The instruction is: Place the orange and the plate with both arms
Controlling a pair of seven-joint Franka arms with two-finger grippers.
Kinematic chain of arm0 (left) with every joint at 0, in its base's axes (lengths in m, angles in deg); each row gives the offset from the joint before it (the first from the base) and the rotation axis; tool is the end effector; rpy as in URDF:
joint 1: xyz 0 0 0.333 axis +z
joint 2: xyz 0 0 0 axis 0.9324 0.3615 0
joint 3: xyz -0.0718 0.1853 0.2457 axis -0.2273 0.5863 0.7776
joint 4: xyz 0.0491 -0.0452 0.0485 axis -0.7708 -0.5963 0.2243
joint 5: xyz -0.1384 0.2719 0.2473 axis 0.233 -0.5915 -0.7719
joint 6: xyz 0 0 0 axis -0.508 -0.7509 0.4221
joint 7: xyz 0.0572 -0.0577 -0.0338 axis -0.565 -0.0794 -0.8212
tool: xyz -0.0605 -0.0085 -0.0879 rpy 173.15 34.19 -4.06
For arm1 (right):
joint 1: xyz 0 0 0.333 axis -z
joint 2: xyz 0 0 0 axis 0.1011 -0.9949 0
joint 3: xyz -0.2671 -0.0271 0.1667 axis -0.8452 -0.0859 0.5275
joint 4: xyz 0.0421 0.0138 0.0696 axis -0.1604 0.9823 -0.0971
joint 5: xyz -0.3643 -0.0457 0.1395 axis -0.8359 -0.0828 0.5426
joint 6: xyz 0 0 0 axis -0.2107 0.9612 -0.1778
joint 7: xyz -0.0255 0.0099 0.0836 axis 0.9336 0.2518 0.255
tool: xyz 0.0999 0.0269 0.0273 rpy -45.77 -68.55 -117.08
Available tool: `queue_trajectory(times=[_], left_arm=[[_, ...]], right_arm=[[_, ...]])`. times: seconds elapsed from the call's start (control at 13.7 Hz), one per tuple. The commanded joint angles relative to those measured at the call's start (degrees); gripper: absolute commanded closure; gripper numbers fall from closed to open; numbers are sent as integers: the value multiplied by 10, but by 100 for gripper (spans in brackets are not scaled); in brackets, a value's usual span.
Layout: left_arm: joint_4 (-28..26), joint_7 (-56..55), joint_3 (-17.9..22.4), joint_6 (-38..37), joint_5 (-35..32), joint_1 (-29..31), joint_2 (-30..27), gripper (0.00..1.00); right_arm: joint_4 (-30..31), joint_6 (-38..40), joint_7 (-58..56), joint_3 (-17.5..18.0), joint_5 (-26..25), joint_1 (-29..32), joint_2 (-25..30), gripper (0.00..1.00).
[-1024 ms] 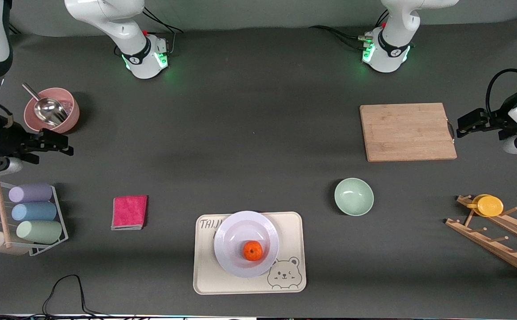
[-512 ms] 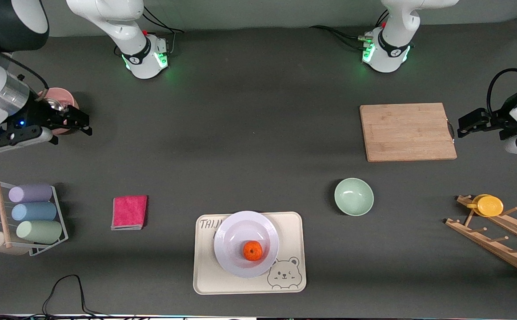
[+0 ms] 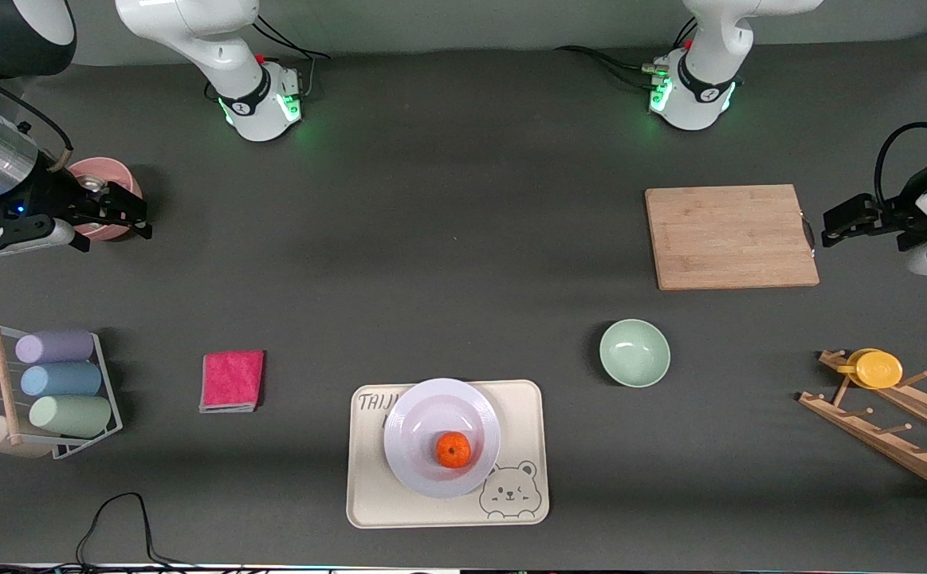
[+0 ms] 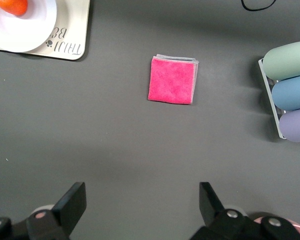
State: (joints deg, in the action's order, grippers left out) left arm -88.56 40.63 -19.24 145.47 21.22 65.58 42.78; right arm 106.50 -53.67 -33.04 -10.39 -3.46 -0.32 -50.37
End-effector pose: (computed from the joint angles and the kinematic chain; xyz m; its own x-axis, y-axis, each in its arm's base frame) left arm 0.5717 -0.0167 0.6015 0.9956 -0.0775 -0.0528 -0.0773 -0.9970 0.0057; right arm 0.5233 0.0224 0.5703 0.9877 0.1490 0.0467 0.1509 -0.9877 -0.0404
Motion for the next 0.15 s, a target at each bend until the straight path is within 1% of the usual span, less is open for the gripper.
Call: queue_trajectory(times=[0.0,0.07], left_arm=[[-5,-1,1,9,-8,-5,-8,0],[-5,-1,1,9,-7,-5,-7,0]], right_arm=[[-7,0,18,-6,-13,-13,-5,0],[-7,0,18,-6,-13,-17,-8,0]])
